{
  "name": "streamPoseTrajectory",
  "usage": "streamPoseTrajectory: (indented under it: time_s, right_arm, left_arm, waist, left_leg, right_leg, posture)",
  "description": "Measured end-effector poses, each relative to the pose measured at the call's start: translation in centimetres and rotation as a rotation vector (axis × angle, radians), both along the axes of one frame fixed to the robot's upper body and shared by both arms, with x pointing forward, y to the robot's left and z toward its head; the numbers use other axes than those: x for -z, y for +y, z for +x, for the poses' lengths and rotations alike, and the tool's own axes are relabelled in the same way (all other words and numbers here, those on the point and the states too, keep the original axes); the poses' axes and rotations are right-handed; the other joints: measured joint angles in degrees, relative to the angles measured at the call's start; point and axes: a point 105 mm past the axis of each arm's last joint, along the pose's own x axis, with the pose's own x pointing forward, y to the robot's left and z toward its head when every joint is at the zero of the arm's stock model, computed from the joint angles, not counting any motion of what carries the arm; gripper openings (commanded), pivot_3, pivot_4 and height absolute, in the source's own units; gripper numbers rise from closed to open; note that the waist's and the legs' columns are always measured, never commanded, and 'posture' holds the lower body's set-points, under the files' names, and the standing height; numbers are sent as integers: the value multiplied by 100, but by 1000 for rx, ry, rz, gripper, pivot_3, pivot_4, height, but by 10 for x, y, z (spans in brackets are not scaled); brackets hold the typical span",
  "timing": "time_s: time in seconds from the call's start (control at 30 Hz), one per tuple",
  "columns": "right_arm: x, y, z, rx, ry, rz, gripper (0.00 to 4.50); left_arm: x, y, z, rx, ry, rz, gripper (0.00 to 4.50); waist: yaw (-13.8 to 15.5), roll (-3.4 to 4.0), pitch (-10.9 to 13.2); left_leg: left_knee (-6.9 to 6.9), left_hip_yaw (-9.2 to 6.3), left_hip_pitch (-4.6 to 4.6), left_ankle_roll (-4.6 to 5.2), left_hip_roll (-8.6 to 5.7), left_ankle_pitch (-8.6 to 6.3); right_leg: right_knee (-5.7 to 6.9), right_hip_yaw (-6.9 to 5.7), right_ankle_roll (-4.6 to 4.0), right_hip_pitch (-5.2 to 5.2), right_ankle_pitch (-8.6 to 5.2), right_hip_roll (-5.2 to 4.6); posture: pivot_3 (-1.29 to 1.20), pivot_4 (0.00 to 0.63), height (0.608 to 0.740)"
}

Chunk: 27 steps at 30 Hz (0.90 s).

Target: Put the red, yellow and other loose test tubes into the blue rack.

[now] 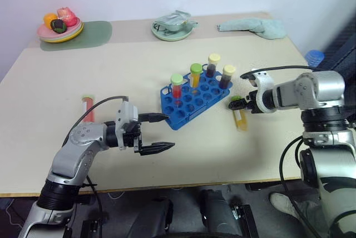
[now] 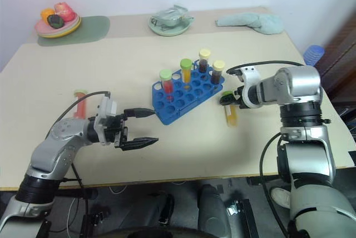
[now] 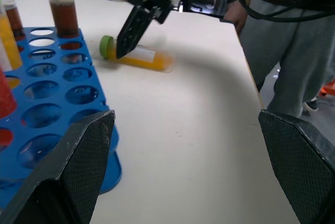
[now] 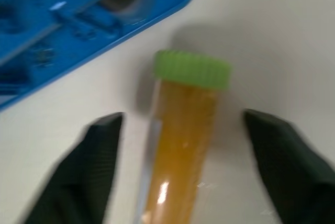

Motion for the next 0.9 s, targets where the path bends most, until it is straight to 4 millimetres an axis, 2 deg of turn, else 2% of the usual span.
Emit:
streamPoseTrajectory:
  time_s: [0.07,0.3,0.43,0.53,0.67,0.77,0.9]
  right_arm:
    - [2,0,2,-14,-16,-37,1423]
    - [7,5,-4,-114,-99,-131,1423]
    - [9,10,-27,-243,-230,-104,1423]
    - [-1,36,-53,-350,-383,83,1423]
    - [-20,59,-77,-439,-617,170,1423]
    - [-36,71,-81,-441,-781,223,1423]
    - [-58,85,-75,-428,-994,268,1423]
  left_arm:
    - [2,1,-1,-7,8,4,4500]
    - [2,3,-3,-14,12,14,4500]
    - [2,6,-3,-16,11,22,4500]
    - [-1,9,-2,-18,2,27,4500]
    - [-4,11,0,2,-2,37,4500]
    - [-9,11,5,10,-10,39,4500]
    - [-14,10,8,31,-21,42,4500]
  waist:
    - [-2,-4,-2]
    - [29,-26,-16]
    - [93,-25,-15]
    - [148,-22,-12]
    - [177,-23,-12]
    - [165,-23,-12]
    - [143,-22,-11]
  left_leg:
    - [0,1,1,0,2,0]
    - [-1,1,-1,0,5,-1]
    - [-6,0,-15,7,3,-5]
    - [-10,7,-17,8,5,-7]
    - [-7,13,-12,9,6,-8]
    - [-7,14,-4,8,8,-8]
    - [-8,18,-3,7,8,-7]
  right_leg:
    - [-1,0,-2,1,2,2]
    - [-2,-1,-3,-1,2,5]
    - [-14,-6,-2,-11,1,2]
    - [-22,-3,-1,-15,2,3]
    - [-21,-2,0,-9,2,5]
    - [-19,-2,0,-4,3,7]
    - [-14,-1,0,-10,3,8]
  posture:
    - [0,150,740]
    - [0,150,740]
    - [0,150,740]
    - [0,150,740]
    - [0,150,740]
    - [0,150,740]
    - [0,150,740]
